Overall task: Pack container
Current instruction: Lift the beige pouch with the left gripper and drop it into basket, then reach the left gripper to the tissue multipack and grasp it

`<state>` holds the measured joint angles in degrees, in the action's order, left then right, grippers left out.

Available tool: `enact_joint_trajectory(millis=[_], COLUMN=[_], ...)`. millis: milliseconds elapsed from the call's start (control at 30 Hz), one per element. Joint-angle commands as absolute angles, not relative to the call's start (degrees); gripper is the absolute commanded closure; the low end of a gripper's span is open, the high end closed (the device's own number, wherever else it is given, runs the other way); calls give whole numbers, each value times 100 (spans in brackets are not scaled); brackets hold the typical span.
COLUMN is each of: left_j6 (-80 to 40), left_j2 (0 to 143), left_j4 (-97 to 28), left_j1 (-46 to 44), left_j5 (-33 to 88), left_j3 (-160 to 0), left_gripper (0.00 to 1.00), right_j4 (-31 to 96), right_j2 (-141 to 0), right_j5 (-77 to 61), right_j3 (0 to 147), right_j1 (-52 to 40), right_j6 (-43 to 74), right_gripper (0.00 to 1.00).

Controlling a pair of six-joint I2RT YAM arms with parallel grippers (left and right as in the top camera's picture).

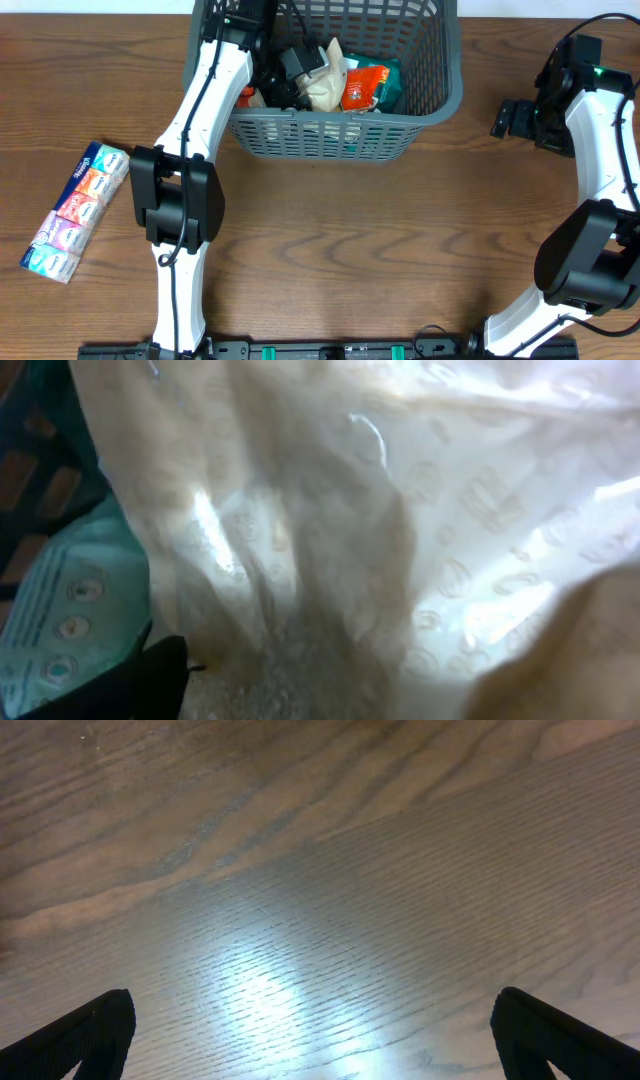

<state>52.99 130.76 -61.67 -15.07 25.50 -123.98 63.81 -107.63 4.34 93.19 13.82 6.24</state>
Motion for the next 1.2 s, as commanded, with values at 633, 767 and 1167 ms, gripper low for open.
enact_joint_trajectory(millis=[633, 767, 1167], left_j6=[3406, 1194, -6820], left_j2=[9561, 9400, 9456], left_j4=[-5970, -6709, -9026], left_j1=[-635, 429, 3098], left_j5=[-681, -1376, -1114], left_j3=[-12401, -12401, -11651], left_gripper=[1, 1, 1], right_j4=[6390, 6390, 6386], right_j2=[-10794, -10794, -10794], right_j5=[408, 410, 408], right_j3=[9295, 9295, 9295], right_j1=[1380, 1380, 1378], right_j6=[395, 351, 353], right_gripper=[1, 1, 1])
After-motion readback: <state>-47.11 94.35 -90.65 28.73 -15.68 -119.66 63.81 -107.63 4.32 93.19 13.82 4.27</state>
